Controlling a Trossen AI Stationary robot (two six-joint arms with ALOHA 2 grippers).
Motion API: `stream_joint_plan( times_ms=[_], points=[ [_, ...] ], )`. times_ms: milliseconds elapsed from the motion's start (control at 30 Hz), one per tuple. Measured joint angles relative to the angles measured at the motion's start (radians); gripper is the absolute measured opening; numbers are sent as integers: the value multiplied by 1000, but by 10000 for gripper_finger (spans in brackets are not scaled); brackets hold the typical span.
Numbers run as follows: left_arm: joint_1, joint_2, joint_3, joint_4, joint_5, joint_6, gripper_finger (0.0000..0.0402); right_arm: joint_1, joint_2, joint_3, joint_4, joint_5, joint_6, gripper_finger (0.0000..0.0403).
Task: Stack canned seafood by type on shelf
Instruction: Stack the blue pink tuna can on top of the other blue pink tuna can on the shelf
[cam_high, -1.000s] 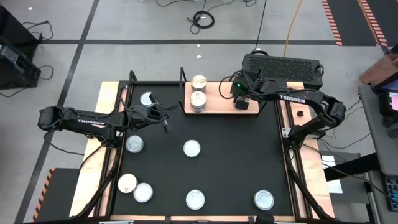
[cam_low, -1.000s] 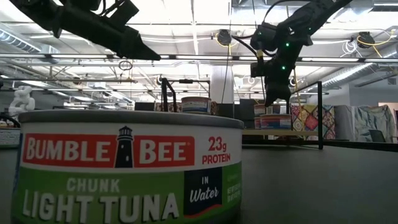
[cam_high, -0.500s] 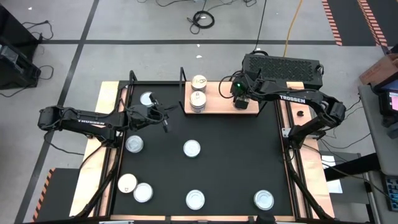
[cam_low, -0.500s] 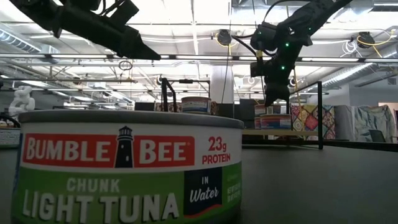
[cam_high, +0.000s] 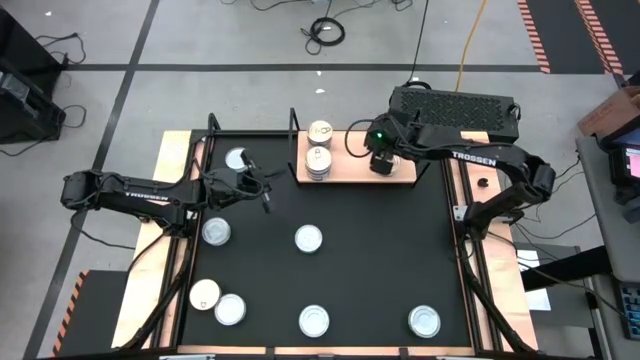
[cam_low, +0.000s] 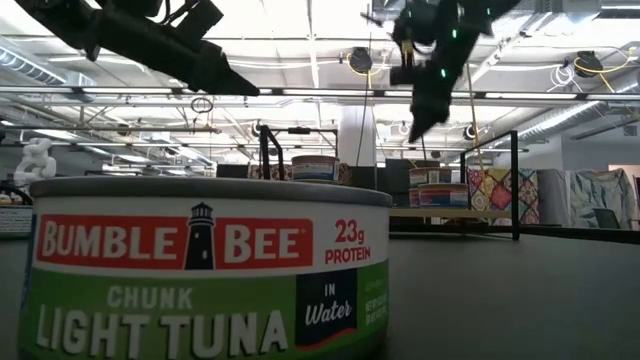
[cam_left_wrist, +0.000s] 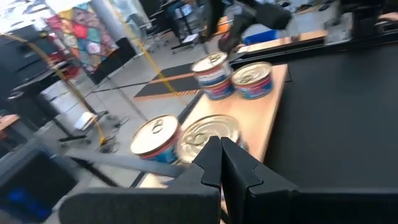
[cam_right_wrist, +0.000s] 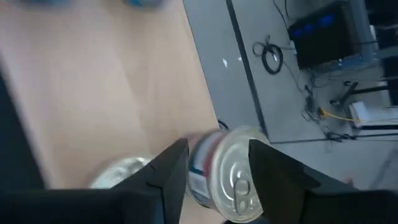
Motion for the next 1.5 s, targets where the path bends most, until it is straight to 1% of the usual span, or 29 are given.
stream_joint_plan(
  times_ms=[67,167,233,300,367,433,567,633,733,800,867,967,1033,1100,1267,1333,1400,1500],
  points=[
    [-13,0,0,0,41,-1,0,34,-1,52,-64,-40,69,166],
    [-48,0,1,-2,74,-26,0,86,-2,88,-138,-167,170,166],
    [-79,0,19,-35,74,-61,0,123,-4,88,-179,-260,219,166],
    [-122,-1,58,-115,77,-127,0,162,-4,81,-207,-347,251,166],
    [-176,-1,111,-273,91,-187,0,206,-6,51,-198,-428,263,166],
    [-235,1,174,-471,93,-273,0,251,-15,6,-159,-478,263,166],
    [-351,8,305,-821,96,-484,0,343,-27,-102,26,-499,288,166],
    [-395,10,365,-999,133,-580,0,385,-27,-155,104,-499,296,166],
    [-427,8,432,-1198,250,-728,0,440,-28,-217,259,-497,300,166],
    [-432,9,439,-1319,347,-829,0,469,-28,-252,332,-497,299,166],
    [-437,10,431,-1401,434,-900,0,493,-28,-273,392,-496,293,166],
    [-439,24,400,-1447,563,-942,0,524,-29,-290,430,-496,288,166],
    [-442,31,379,-1433,645,-916,0,542,-28,-296,445,-496,286,166],
    [-447,46,360,-1436,692,-892,2,555,-28,-295,469,-495,266,166],
    [-476,102,348,-1441,720,-880,31,565,-28,-295,468,-490,235,166],
    [-487,137,347,-1436,732,-849,45,565,-28,-295,467,-489,233,166],
    [-502,177,348,-1432,754,-808,60,565,-28,-295,460,-489,232,166],
    [-524,257,348,-1428,782,-801,86,565,-28,-295,456,-489,232,166]
  ],
)
